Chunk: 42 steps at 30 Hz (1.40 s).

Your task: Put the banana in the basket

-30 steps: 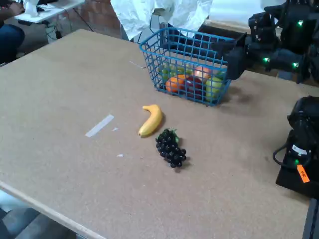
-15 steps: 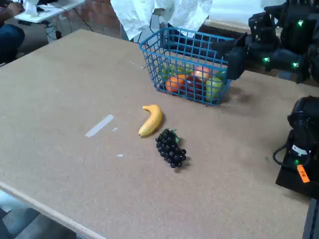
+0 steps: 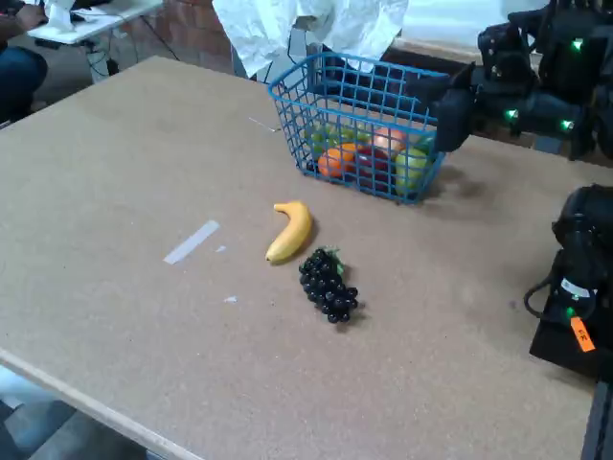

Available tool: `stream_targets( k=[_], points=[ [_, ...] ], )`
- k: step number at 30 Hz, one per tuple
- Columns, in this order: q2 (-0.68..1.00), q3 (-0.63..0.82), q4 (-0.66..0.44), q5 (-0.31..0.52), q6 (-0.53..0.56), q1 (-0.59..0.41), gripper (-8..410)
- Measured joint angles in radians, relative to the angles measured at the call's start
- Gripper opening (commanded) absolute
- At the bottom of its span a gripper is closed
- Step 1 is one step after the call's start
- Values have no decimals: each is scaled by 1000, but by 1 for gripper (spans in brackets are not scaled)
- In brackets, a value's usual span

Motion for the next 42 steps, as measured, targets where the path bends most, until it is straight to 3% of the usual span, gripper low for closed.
stream_targets(
  k=[4,14,20,23,30,38,42],
  points=[
    [8,19,-4,0,68,0,0],
    [122,125,-2,0,63,0,0],
    [176,180,143,-6,39,0,0],
    [228,228,162,-7,-10,1,0],
    [467,413,13,-7,-59,0,0],
    [711,635,-17,-8,-112,1,0],
    [835,766,-95,-8,-119,1,0]
  ],
)
